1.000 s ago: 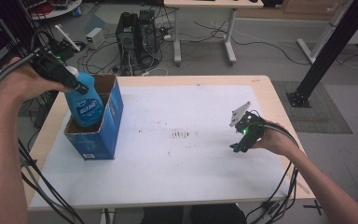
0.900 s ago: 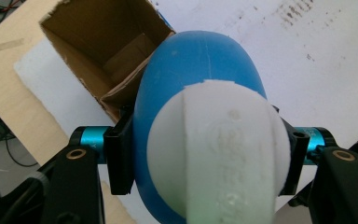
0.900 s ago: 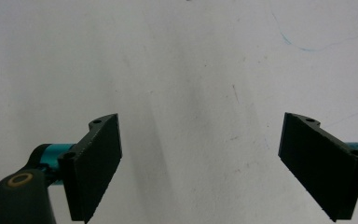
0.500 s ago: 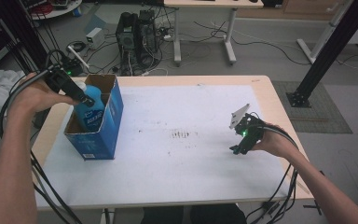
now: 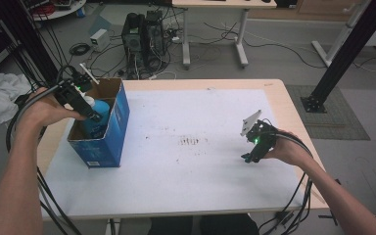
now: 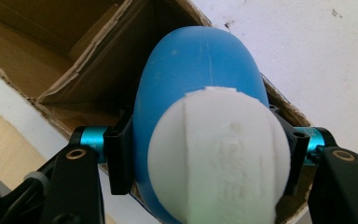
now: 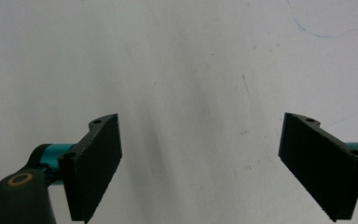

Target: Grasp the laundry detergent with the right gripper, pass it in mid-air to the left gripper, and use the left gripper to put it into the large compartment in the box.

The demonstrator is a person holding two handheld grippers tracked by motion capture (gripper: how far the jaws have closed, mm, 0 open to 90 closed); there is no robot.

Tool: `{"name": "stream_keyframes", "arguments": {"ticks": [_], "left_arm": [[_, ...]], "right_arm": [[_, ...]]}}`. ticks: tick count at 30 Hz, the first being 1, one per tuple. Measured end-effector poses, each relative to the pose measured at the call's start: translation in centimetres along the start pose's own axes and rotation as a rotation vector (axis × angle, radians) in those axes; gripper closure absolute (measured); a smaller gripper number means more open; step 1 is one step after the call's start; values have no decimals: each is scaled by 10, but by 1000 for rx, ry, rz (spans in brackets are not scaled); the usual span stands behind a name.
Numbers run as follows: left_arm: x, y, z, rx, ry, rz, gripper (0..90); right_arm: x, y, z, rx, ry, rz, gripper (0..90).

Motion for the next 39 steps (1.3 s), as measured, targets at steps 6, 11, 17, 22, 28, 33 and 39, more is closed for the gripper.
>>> {"name": "stream_keyframes", "arguments": {"ticks": [6,11,17,22,28,33,39], "left_arm": [[0,8,1,5,12,5,381],[2,12,4,17,21,12,381],[0,18,6,7,14,18,381],[-2,23,7,-2,9,30,381],[0,29,10,8,27,29,381],[2,31,11,20,62,27,381],[1,32,11,4,45,28,380]], "right_arm": [[2,1,0,7,3,1,125],[2,0,1,8,1,5,125],[2,1,2,12,6,7,125],[4,2,1,12,2,5,125],[4,2,1,16,-5,10,125],[4,2,2,21,-3,9,125],[4,3,3,19,-5,7,125]]}}
Point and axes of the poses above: each handheld gripper's, and its own axes: y roughly forward along the jaws, z roughly out of its underside, x roughly to its left, the point moved 7 cm from there along y, roughly forward along the jaws, and after that the axes turned 13 degrees about y, right-handed, at the moved point
